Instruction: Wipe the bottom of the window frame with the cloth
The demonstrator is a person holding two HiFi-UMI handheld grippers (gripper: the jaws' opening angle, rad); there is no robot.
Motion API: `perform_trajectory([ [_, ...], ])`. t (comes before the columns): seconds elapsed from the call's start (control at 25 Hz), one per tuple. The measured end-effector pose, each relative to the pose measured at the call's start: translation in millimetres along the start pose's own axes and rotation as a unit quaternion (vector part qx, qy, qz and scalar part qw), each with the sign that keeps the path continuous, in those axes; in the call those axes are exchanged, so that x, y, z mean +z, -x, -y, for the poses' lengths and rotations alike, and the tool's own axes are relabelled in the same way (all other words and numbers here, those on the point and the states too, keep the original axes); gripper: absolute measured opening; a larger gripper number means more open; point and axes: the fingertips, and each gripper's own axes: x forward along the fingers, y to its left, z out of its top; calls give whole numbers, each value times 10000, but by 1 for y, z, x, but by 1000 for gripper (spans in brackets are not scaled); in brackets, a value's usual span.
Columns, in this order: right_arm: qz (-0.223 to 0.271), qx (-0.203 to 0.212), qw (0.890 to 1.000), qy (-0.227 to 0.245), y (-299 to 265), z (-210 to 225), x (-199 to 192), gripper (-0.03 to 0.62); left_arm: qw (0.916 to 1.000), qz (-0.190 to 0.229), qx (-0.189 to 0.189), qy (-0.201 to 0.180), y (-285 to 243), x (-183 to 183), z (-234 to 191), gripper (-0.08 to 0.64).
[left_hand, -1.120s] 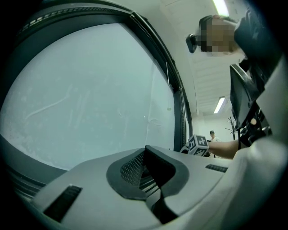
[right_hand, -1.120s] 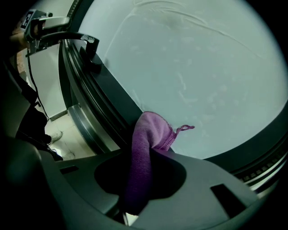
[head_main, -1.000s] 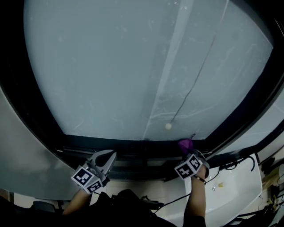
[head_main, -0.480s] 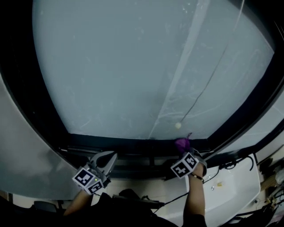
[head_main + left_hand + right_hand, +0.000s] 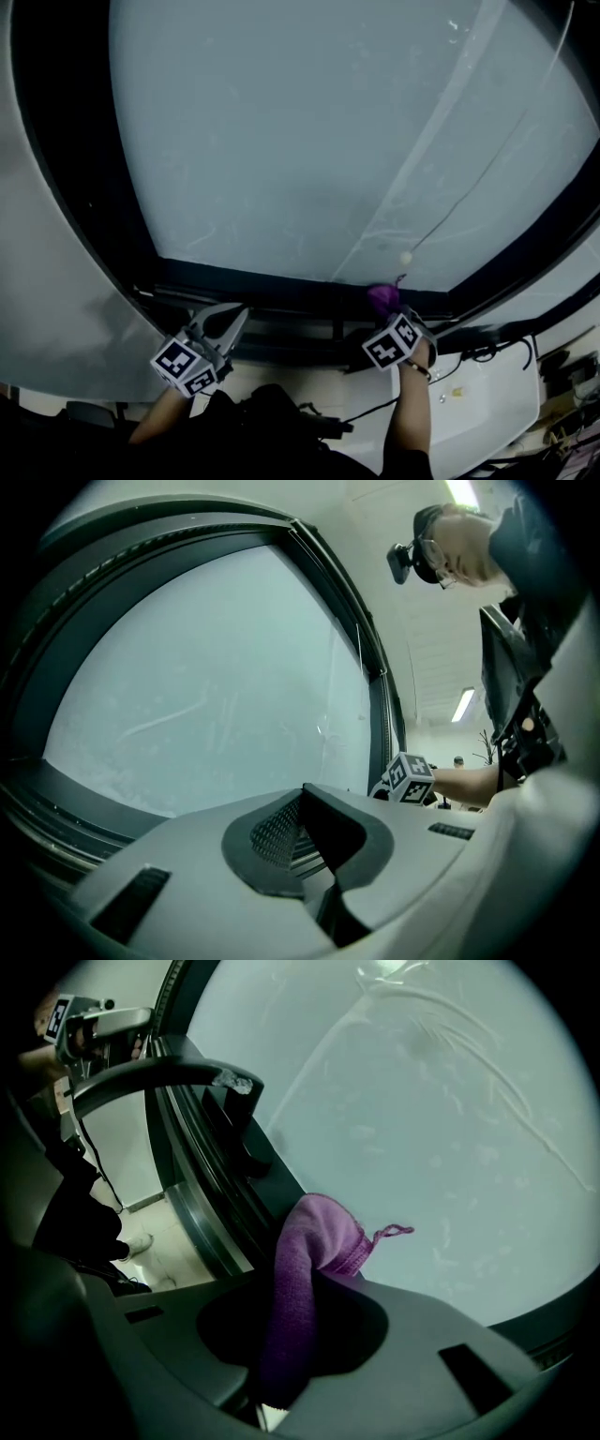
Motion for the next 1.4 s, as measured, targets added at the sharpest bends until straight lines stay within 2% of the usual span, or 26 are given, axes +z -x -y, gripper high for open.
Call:
perform_trajectory([
  [0.2, -50, 78, 9999, 131, 2, -7, 7, 81, 9999, 42, 136, -14, 7, 3, -5, 2],
  [0.72, 240, 340, 9989, 202, 9, -22, 39, 80, 9992, 44, 378, -107, 19, 9, -17, 1],
  [0.88, 475, 454, 9978, 15, 11, -27, 50, 80, 9990, 15, 440, -103, 22, 9, -18, 0],
  [1.2, 752, 429, 9957, -329, 12, -31, 63, 80, 9983, -53, 580, -17, 36, 6, -19, 1],
  [1.4, 1283, 329, 9878, -822, 17, -29, 67, 80, 9979, -124, 630, -7, 42, 5, -21, 2],
])
